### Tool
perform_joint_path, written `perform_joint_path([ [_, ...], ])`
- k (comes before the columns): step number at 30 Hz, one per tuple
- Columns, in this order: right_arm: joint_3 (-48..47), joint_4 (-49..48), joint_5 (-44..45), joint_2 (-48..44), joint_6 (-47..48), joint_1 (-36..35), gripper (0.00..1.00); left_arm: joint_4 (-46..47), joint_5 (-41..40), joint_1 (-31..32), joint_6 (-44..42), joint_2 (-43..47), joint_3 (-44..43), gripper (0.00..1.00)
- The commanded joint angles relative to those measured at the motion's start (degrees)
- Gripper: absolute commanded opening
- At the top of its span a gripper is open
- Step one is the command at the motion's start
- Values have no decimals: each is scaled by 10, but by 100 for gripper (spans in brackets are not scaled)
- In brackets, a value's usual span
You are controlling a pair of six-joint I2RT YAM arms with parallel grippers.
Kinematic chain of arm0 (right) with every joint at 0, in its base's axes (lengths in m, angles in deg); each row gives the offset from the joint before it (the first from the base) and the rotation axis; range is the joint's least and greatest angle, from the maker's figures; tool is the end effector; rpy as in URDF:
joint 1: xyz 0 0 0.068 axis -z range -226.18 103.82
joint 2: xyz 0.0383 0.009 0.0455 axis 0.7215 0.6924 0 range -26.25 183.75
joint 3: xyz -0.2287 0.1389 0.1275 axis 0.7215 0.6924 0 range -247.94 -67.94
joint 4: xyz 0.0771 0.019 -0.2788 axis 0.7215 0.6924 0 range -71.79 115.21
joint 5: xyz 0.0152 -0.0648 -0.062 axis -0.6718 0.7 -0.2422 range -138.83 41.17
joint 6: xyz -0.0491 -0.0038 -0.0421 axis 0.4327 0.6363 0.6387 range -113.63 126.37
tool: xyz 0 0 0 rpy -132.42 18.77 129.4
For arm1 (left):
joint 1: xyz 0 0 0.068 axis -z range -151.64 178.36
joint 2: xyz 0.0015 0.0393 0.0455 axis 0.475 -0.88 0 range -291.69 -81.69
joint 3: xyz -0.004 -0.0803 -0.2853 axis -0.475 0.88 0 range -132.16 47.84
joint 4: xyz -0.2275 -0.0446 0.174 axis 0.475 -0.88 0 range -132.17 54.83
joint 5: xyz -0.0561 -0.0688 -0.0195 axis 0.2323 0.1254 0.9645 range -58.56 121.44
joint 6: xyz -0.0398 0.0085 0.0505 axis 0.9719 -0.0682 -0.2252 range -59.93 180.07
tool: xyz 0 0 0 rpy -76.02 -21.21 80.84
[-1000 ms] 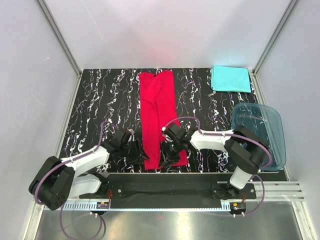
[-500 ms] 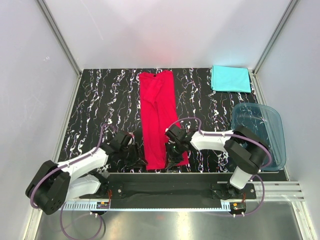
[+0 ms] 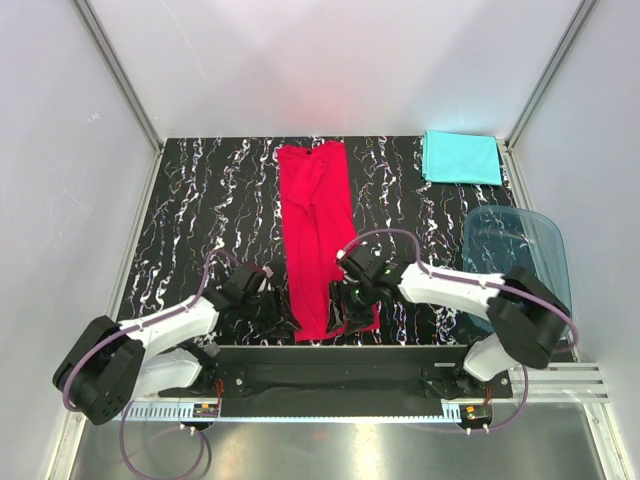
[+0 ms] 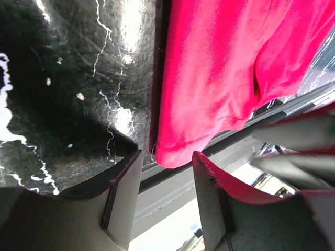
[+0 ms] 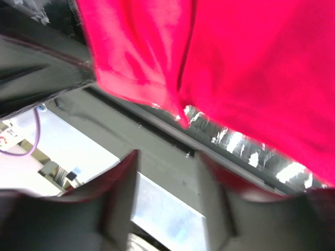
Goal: Fold and stack the t-shirts
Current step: Fold the tshirt
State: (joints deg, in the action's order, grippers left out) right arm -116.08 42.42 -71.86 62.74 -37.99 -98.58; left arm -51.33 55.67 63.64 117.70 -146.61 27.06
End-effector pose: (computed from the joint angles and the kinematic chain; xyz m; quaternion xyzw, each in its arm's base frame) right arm 0.1755 0.2601 0.1578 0.1101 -0.9514 -0.2876 0.0052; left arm 0.1484 -0.1304 0.1217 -0.1304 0.9376 -0.3213 0.0256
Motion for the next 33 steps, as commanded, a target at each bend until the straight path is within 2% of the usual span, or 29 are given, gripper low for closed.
perform_joint_path([
  [1, -37, 75, 73, -67, 21, -3, 61, 18, -1, 4, 7, -12, 20, 49],
  [2, -43, 112, 95, -76, 28, -2, 73, 26, 1, 4, 8, -15, 21, 49],
  [4, -42, 139, 163, -101, 35, 1, 84, 34, 4, 4, 9, -28, 23, 48],
  [5, -31, 153, 176, -106, 38, 6, 86, 42, 7, 4, 9, -33, 23, 47],
  [8, 8, 152, 176, -123, 44, 55, 84, 50, 11, 4, 6, -46, 25, 46],
  [12, 61, 124, 156, -149, 41, 118, 69, 58, 14, 4, 4, -52, 28, 44],
  [13, 79, 116, 144, -154, 38, 135, 68, 58, 13, 4, 3, -55, 30, 43],
  [25, 136, 42, 116, -139, 36, 168, 56, 86, 13, 4, 2, -73, 54, 23],
  [33, 136, 4, 81, -126, 44, 174, 55, 74, 2, 4, 4, -56, 58, 17],
])
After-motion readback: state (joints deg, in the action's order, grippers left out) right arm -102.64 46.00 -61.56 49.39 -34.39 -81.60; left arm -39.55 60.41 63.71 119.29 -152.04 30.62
